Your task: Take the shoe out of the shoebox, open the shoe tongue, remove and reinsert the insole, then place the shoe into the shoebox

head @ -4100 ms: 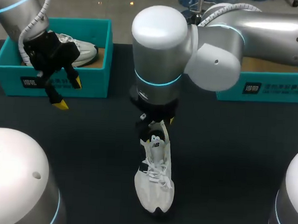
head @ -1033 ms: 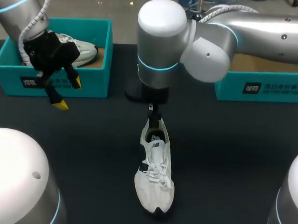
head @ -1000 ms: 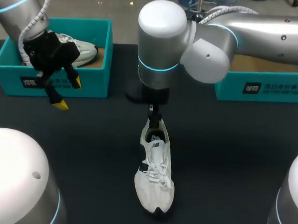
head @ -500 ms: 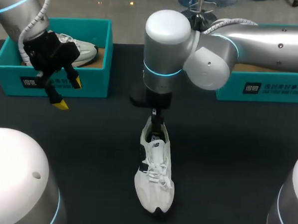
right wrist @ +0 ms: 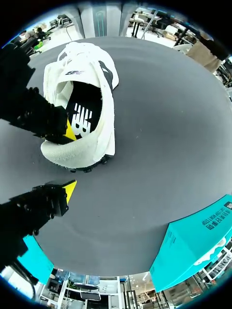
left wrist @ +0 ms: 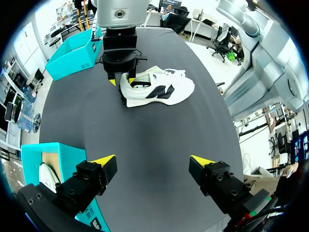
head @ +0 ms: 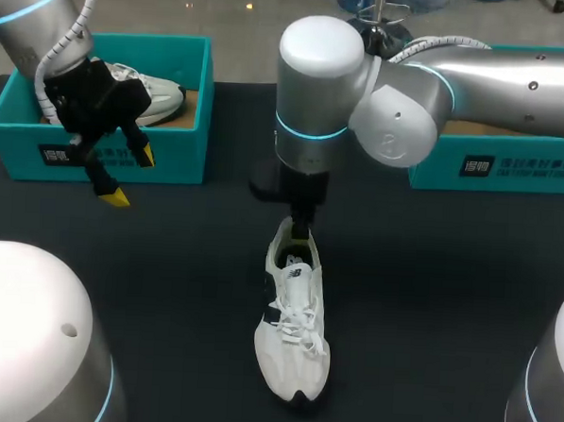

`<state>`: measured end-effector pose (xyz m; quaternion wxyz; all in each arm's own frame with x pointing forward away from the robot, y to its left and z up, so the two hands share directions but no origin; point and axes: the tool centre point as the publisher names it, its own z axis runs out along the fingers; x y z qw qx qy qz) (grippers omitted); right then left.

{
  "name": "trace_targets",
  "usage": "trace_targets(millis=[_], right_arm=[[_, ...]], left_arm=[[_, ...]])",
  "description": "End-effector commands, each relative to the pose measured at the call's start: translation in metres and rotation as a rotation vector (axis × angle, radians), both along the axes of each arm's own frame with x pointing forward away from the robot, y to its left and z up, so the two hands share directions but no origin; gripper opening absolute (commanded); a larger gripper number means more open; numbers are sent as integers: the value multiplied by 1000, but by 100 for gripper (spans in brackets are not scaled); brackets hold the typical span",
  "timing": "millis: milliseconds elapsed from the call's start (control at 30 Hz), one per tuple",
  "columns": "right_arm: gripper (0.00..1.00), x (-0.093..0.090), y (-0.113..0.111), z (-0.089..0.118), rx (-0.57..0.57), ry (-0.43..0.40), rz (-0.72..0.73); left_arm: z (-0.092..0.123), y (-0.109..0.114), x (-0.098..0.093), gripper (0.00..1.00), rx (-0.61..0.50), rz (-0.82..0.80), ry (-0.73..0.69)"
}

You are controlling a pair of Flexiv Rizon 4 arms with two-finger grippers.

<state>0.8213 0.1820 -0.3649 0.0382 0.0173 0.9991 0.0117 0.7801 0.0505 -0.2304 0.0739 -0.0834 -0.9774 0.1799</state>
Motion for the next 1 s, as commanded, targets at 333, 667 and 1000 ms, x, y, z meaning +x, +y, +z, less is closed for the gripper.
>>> trace_targets(millis=[333,667,1000], right_arm=[[0,-1,6,9,-6,20,27],[0,-12,-5,77,-46,30,-36],[0,-8,-26,197,-130,-63,-78]], left_arm=[[0,0,0,100,2,0,0],[0,0,0,100,2,0,0],[0,0,0,100,2,0,0]])
